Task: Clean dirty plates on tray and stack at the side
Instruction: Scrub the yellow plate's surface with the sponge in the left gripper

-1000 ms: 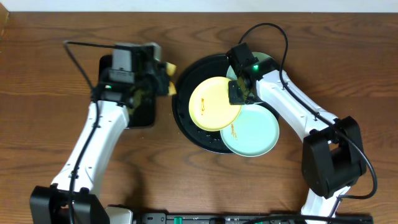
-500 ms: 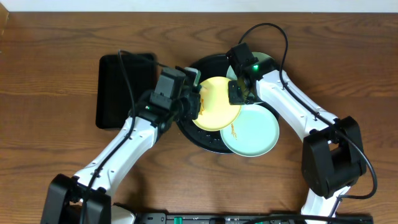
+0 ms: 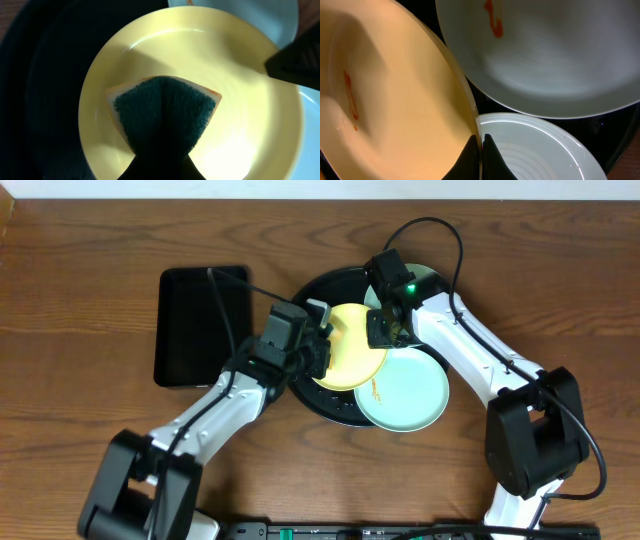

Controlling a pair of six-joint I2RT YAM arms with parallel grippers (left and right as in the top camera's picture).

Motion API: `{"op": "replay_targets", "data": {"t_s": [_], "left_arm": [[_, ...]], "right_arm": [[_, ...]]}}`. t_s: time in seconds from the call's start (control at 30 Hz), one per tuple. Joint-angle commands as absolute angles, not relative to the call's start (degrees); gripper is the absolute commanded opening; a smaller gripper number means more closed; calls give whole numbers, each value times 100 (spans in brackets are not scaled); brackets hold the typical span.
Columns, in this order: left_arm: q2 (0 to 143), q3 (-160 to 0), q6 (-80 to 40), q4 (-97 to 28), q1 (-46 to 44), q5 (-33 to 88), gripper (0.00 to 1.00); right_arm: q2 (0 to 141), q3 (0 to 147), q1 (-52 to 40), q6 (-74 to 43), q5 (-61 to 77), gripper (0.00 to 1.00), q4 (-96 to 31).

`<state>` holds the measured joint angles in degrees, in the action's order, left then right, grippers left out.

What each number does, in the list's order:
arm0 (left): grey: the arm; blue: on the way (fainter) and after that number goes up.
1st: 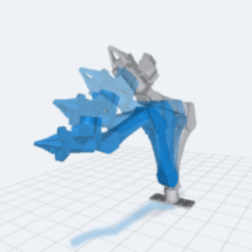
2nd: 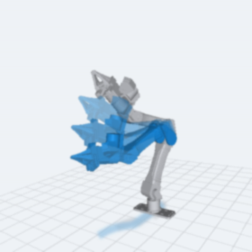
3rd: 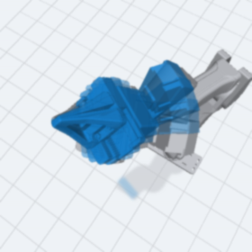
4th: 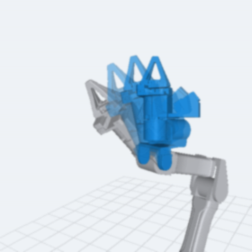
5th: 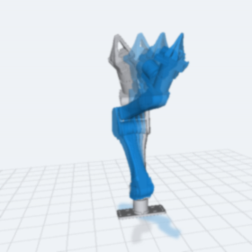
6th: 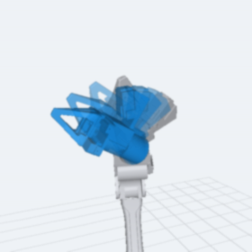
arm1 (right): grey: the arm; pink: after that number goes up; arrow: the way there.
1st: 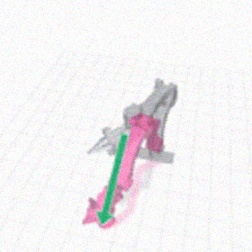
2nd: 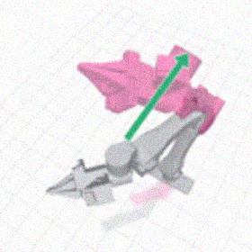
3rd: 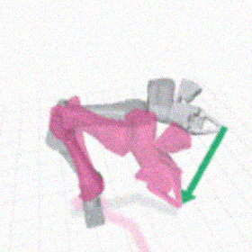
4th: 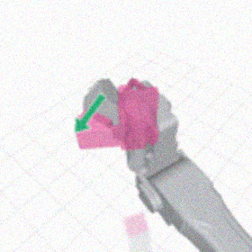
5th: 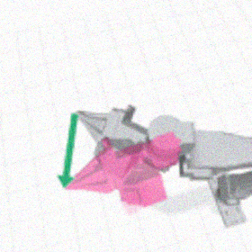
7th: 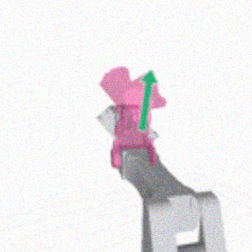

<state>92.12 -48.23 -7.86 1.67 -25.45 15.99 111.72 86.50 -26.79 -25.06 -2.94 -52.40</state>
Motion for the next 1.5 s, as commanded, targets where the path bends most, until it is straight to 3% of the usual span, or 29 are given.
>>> {"op": "replay_targets", "data": {"t_s": [0.0, 1.47], "left_arm": [[9502, -4779, -753, 388, -2547, 1599, 7], [10001, -4661, -716, 600, -2547, 1424, 8]], "right_arm": [[11168, 8597, -2740, -2569, -250, 1, -5196], [11168, 8554, -2742, -2565, -226, 1, -5142]]}}
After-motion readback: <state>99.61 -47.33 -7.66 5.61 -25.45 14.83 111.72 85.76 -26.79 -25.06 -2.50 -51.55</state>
